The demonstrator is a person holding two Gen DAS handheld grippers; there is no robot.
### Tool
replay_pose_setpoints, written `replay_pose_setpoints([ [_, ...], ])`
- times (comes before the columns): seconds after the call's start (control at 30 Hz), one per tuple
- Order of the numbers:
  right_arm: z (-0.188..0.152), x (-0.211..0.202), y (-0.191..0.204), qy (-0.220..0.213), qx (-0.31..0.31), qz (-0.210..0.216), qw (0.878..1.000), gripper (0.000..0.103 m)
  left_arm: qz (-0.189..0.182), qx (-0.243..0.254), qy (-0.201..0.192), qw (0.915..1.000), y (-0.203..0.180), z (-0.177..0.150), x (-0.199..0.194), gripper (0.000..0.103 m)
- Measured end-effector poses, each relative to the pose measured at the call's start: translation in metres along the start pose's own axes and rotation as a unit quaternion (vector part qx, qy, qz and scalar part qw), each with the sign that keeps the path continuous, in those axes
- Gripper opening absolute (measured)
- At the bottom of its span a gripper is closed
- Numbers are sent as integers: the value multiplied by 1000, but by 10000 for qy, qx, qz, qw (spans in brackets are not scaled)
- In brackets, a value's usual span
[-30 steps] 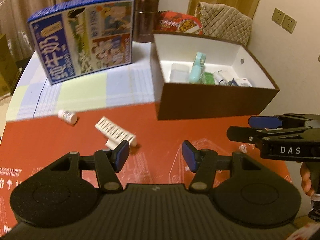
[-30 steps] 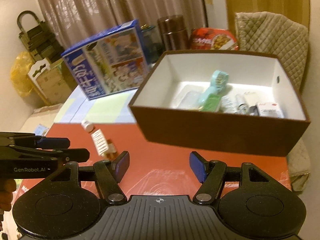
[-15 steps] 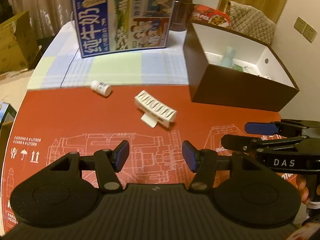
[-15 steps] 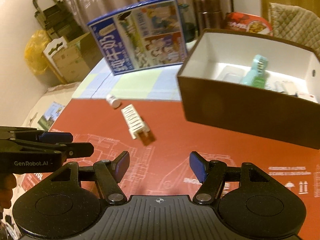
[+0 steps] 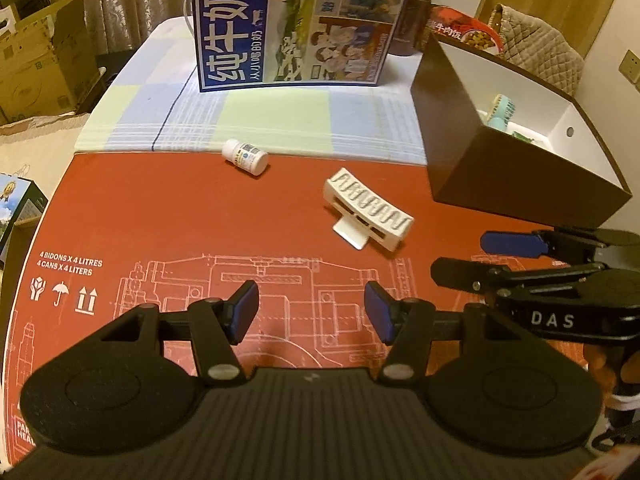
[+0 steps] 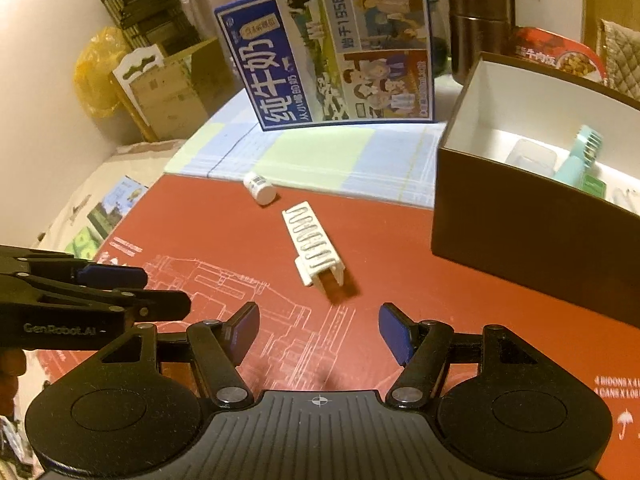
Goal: Organize rigid objects
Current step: 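Grasp the white plastic clip with the right tool, then grasp the white pill bottle with the left tool while the right tool holds the clip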
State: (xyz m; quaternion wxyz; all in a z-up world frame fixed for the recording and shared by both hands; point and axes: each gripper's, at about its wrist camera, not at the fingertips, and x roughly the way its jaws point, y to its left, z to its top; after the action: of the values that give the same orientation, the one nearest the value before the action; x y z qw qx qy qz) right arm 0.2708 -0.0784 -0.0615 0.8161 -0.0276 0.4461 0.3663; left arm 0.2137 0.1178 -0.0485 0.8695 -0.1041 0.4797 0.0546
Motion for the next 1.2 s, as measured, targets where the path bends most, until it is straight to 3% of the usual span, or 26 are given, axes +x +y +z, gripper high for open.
replay_pose_setpoints([
  [0.63, 37, 86, 24, 54, -1100, -252, 9936, 62, 19, 288, 6, 9996, 41, 36, 55, 54],
  [0.83, 41, 105, 24, 216, -1183, -315, 9922, 46, -57, 521, -16, 9986, 49, 47, 72, 54],
  [0.93, 41, 109, 23, 243, -1167, -390, 9921, 27, -105, 654, -54, 9978, 53, 53, 79, 55],
  [1.2, 56, 105, 11, -108, -696, -755, 9947, 25, -171, 1099, -212, 9936, 59, 74, 100, 58],
])
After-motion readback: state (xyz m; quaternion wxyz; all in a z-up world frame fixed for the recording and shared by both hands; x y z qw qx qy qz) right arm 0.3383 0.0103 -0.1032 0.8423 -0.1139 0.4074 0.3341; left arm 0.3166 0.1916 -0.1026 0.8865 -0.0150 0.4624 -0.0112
